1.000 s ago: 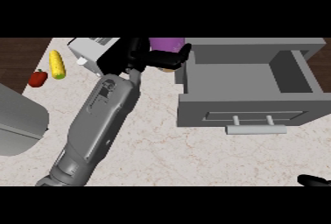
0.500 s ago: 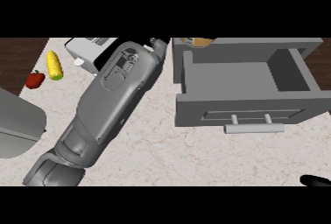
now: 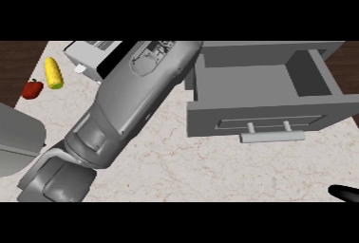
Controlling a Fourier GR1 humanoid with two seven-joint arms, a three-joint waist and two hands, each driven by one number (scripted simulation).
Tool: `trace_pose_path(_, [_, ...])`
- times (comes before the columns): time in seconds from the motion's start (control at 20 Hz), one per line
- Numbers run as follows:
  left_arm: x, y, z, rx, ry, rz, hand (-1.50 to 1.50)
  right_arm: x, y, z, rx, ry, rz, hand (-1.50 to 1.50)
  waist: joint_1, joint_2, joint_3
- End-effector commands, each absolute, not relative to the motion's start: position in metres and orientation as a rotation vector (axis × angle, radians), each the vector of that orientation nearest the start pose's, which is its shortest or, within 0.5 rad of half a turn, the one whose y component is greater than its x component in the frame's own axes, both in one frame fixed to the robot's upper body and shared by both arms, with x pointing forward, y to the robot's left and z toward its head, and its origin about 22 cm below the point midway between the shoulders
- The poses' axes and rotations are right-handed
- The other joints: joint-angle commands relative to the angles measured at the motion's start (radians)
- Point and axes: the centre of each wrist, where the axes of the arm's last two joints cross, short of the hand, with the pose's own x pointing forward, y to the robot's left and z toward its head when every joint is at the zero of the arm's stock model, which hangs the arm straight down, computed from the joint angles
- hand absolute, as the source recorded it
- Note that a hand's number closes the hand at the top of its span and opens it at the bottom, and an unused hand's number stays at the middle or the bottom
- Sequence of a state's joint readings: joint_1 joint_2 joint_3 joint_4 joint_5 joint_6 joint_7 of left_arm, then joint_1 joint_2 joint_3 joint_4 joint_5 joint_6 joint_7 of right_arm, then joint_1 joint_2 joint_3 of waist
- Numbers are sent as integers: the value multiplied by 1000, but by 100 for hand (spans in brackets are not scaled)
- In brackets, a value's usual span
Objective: Pick up the can, place it into the drawer and close the drawer
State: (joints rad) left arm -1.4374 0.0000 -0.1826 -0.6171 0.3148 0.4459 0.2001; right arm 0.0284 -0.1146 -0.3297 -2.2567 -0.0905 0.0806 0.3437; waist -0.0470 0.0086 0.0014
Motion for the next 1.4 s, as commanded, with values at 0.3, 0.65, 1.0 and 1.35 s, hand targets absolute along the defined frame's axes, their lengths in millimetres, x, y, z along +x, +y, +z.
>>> trace_pose_path(0.3, [430,-20,256,13,-1689,-216,150,182,-297,170,-248,-1895,-35,-150,-37,10,1])
trace_pose_path(0.65, [435,-19,250,112,-1700,-136,-150,191,-294,162,-243,-1904,-12,-150,-48,16,2])
trace_pose_path(1.0, [436,-19,248,148,-1727,-93,-150,195,-294,181,-329,-1951,103,-150,-57,19,2])
trace_pose_path(1.35, [435,-19,247,101,-1709,-48,-150,204,-278,190,-412,-2014,323,-150,-55,19,2])
